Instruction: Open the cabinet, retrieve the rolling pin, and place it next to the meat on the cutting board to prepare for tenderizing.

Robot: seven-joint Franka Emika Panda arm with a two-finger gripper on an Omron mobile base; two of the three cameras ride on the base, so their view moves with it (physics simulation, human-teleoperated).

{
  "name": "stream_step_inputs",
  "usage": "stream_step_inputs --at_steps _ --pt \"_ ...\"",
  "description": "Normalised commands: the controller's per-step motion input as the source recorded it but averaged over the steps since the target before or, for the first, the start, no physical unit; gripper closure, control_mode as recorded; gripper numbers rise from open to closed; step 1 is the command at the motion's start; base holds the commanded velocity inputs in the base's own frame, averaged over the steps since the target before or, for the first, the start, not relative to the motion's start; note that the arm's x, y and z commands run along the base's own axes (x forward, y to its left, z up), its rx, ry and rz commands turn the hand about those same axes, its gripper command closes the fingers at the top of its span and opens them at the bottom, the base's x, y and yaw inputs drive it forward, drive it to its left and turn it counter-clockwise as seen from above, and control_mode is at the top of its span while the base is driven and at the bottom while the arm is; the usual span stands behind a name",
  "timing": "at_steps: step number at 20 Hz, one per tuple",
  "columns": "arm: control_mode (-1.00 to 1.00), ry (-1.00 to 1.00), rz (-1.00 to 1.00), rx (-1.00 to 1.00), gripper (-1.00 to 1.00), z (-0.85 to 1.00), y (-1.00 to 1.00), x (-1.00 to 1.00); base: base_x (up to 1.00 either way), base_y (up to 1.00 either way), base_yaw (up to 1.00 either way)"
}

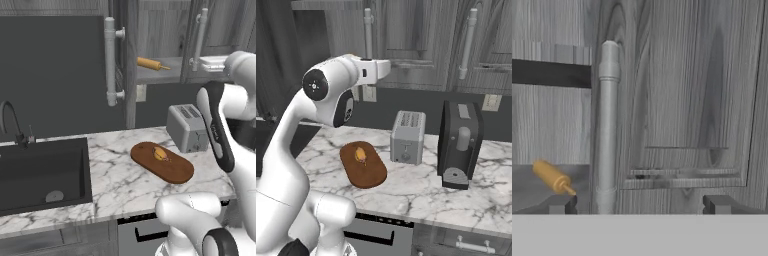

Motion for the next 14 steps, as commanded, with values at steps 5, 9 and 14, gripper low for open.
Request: stream_step_inputs --at_steps 5,9,14 --pt "-1.0 0.0 0.0 0.0 -1.0 0.0 0.16 0.47 0.0 0.0 0.0" --pt "-1.0 0.0 0.0 0.0 -1.0 0.0 0.12 0.39 0.0 0.0 0.0" --pt "-1.0 0.0 0.0 0.0 -1.0 0.01 0.18 0.37 0.0 0.0 0.0"
